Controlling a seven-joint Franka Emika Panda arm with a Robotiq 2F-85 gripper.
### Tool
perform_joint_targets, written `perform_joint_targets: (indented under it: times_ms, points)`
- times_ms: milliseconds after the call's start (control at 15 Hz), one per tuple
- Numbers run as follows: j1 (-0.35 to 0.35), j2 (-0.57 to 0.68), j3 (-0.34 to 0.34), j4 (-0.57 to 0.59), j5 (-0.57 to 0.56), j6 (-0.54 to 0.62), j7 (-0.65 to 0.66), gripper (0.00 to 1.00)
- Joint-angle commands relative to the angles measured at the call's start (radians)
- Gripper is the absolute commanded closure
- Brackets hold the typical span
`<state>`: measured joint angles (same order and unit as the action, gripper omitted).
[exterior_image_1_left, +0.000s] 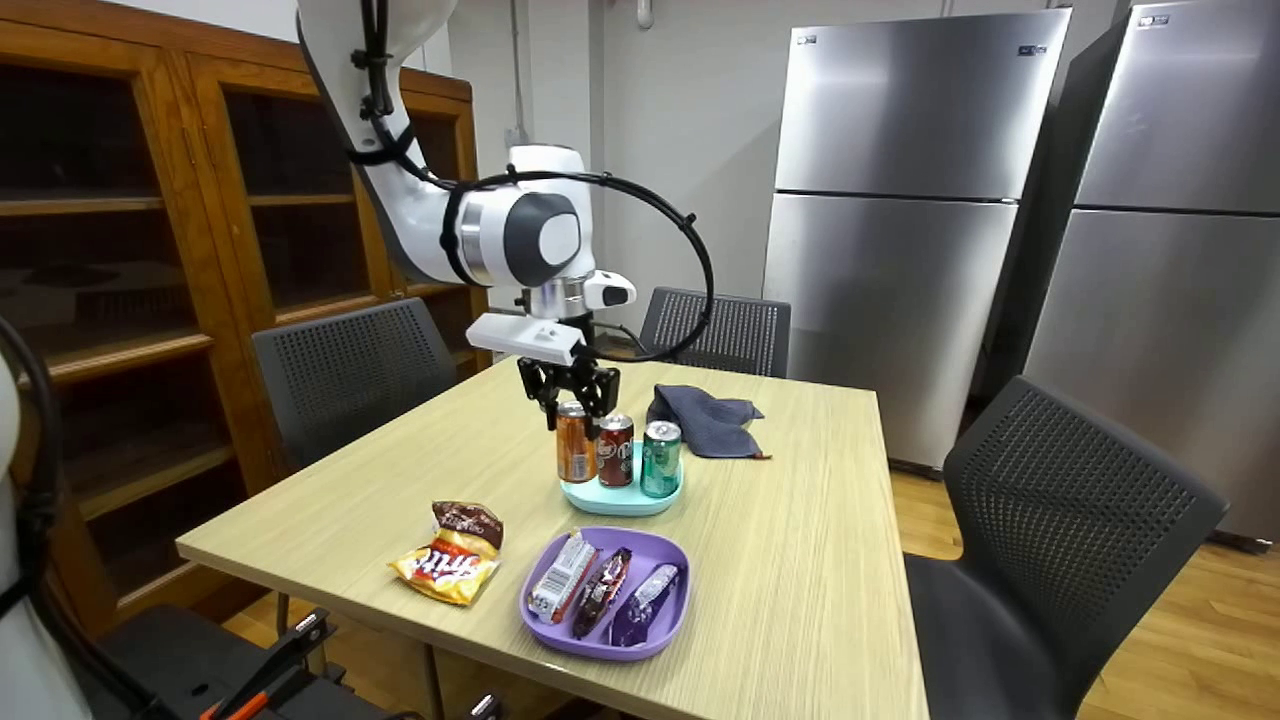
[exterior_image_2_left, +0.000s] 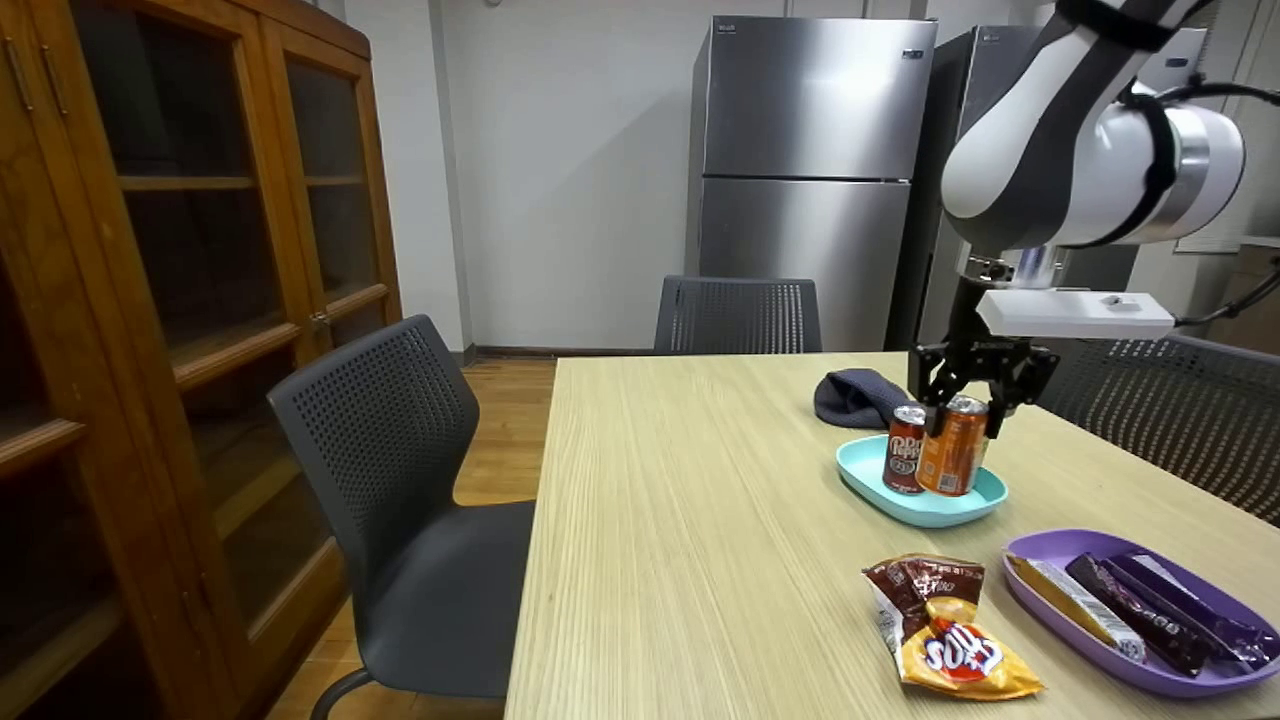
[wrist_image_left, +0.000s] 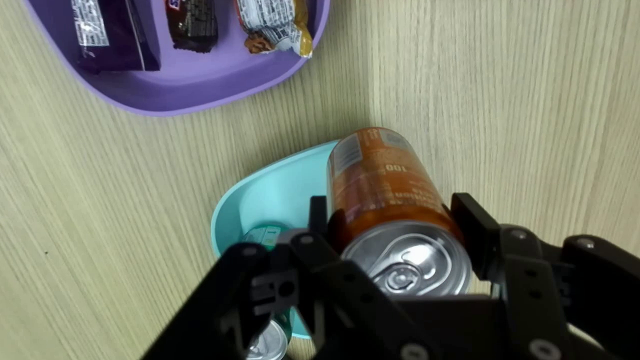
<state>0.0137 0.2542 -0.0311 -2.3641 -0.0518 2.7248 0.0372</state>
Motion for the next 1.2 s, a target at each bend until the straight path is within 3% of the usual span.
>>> perform_joint_targets:
  times_ms: [0, 1133]
  points:
    - [-0.011, 0.040, 0.004, 0.057, 0.018, -0.010, -0.004, 0.62]
    - [-0.023, 0.199, 0.022, 0.193, 0.074, 0.002, -0.016, 0.62]
